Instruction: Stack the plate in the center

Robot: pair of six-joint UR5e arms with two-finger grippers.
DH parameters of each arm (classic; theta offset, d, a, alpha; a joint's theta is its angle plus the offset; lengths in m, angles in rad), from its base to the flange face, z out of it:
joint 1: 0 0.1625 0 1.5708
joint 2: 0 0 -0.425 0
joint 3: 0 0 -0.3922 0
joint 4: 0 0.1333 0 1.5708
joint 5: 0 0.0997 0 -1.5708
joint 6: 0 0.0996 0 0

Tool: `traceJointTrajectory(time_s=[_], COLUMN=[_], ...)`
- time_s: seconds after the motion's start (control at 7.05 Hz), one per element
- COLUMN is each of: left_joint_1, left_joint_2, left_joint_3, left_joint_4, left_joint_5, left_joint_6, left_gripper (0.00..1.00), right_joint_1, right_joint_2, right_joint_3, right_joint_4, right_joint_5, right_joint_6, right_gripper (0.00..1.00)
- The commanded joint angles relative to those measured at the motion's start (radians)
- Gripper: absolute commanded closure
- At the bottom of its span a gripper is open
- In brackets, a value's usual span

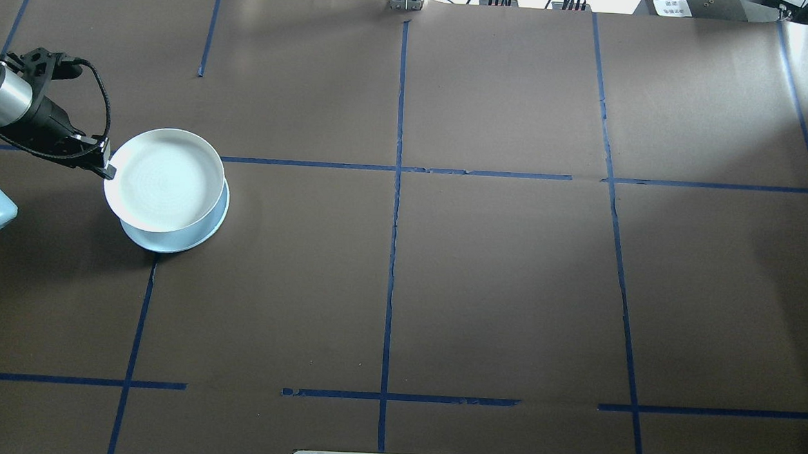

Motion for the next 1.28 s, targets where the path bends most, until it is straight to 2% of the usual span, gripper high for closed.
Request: traceJointTrajectory(time_s=[0.0,0.14,0.28,0.57,0.71,0.99,1.14], left_joint_1=[0.0,0.002,0.003,-0.003,-0.044,-0.199,-0.29], left_joint_2=[-0.001,0.0,0.0,0.006,0.014,0.06,0.09], left_joint_3=[0.003,0.004,0.005,0.0,-0.003,-0.004,-0.006], left_joint_4=[-0.003,-0.003,-0.005,-0.006,0.001,0.107,0.203], left_joint_5=[0.002,0.002,0.004,0.001,0.004,-0.001,-0.004], left_joint_6=[0.001,0.001,0.001,0.015,0.128,0.438,0.604], left_gripper=[0.28,0.08,0.01,0.01,0.01,0.01,0.01], right_joint_1=[0.0,0.0,0.0,0.0,0.0,0.0,0.0], right_joint_2=[0.0,0.0,0.0,0.0,0.0,0.0,0.0], right_joint_3=[0.0,-0.002,0.0,0.0,0.0,0.0,0.0], right_joint_4=[-0.001,-0.001,0.001,0.001,0.001,0.001,0.001], right_joint_5=[0.0,0.0,0.0,0.0,0.0,0.0,0.0], right_joint_6=[0.001,0.001,0.001,0.001,0.001,0.001,0.001], right_gripper=[0.0,0.0,0.0,0.0,0.0,0.0,0.0])
